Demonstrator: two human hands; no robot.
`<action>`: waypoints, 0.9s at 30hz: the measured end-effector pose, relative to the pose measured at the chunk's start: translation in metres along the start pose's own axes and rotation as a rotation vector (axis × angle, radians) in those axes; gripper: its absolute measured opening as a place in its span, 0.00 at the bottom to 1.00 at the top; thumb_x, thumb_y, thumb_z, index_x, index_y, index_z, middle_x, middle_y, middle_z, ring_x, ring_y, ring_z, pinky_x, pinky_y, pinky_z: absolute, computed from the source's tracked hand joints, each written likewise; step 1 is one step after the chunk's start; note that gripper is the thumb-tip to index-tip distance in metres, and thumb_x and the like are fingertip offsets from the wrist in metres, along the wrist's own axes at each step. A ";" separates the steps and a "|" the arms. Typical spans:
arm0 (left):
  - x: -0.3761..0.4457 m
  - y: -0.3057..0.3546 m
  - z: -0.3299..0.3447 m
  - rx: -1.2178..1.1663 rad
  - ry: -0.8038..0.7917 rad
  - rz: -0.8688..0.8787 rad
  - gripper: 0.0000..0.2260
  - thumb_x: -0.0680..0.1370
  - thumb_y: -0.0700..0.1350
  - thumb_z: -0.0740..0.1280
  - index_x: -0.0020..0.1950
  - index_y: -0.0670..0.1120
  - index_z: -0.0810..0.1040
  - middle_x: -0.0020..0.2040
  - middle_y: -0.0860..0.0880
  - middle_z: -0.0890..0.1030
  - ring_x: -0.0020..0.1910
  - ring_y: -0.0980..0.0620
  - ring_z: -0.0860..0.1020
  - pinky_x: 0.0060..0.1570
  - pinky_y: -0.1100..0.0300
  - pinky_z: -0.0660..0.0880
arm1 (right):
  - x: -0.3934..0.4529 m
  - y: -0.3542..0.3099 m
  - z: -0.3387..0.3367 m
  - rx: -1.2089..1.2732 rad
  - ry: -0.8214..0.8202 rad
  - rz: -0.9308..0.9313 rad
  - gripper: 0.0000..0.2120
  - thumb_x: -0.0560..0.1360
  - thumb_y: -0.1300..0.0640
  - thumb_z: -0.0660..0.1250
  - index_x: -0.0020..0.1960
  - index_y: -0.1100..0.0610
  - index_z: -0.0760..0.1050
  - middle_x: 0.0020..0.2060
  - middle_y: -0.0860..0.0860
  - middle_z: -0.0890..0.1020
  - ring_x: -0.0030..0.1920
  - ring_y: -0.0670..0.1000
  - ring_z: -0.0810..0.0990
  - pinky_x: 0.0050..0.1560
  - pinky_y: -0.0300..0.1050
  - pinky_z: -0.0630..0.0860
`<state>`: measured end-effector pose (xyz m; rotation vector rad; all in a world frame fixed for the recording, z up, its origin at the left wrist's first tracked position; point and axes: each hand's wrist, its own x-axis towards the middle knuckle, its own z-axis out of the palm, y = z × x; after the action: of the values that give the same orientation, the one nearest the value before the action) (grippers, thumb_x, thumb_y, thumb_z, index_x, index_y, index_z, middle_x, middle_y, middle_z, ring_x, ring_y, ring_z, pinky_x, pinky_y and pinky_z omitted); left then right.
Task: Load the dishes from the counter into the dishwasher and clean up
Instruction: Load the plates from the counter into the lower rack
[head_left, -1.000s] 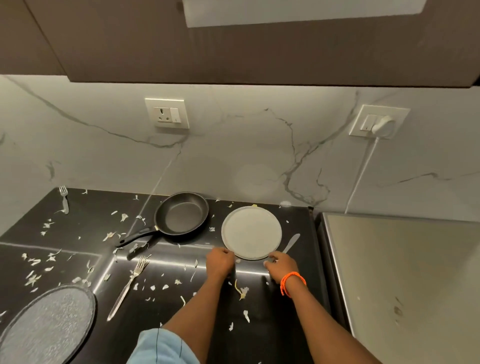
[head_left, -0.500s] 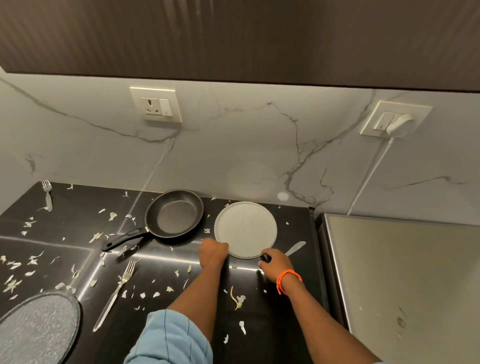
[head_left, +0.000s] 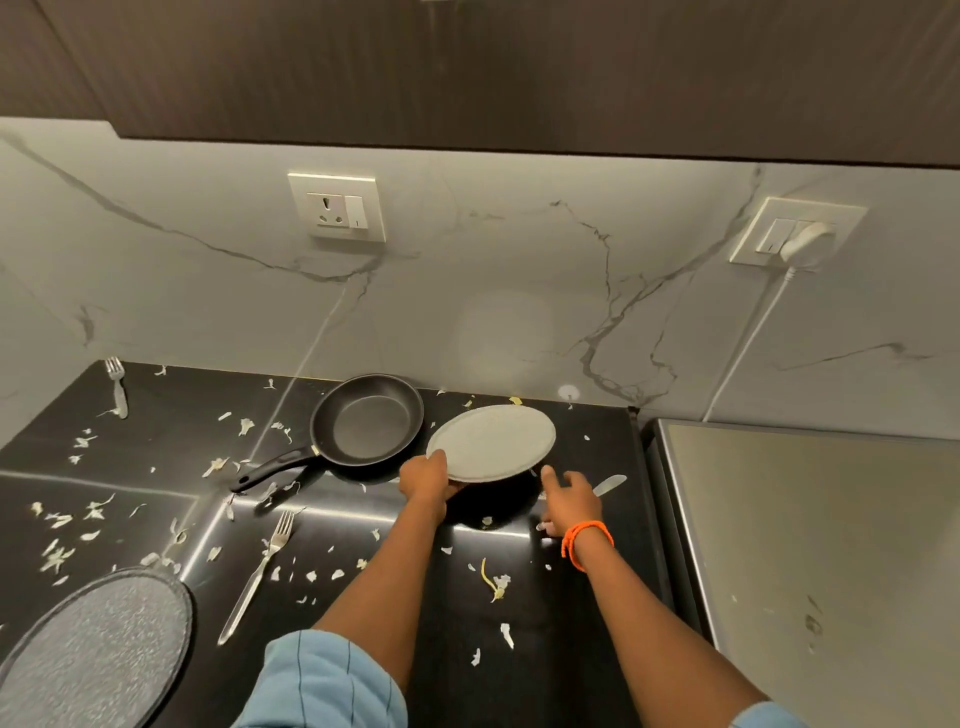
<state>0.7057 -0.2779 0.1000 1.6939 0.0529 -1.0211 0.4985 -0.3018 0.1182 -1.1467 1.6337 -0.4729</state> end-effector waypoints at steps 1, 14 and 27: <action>-0.001 0.001 -0.006 -0.045 -0.004 -0.011 0.10 0.78 0.38 0.68 0.59 0.37 0.77 0.56 0.41 0.78 0.53 0.39 0.81 0.34 0.49 0.83 | -0.004 -0.002 0.001 0.066 0.009 0.001 0.30 0.78 0.36 0.60 0.73 0.54 0.66 0.50 0.54 0.79 0.44 0.56 0.84 0.37 0.48 0.84; -0.023 0.001 -0.077 0.393 -0.136 0.032 0.04 0.75 0.40 0.63 0.45 0.40 0.76 0.40 0.42 0.77 0.34 0.45 0.76 0.25 0.62 0.70 | -0.045 0.006 0.012 0.308 -0.063 0.264 0.09 0.76 0.64 0.68 0.55 0.64 0.75 0.46 0.60 0.84 0.44 0.58 0.84 0.39 0.52 0.83; -0.081 -0.006 -0.060 0.283 -0.361 0.075 0.11 0.77 0.46 0.66 0.57 0.46 0.80 0.51 0.41 0.82 0.46 0.42 0.81 0.44 0.51 0.77 | -0.088 0.051 -0.040 0.463 0.057 0.109 0.07 0.73 0.66 0.71 0.49 0.59 0.77 0.49 0.59 0.84 0.48 0.60 0.83 0.44 0.59 0.83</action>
<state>0.6872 -0.1918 0.1488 1.7196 -0.4035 -1.3092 0.4398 -0.2117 0.1401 -0.7020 1.5196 -0.7709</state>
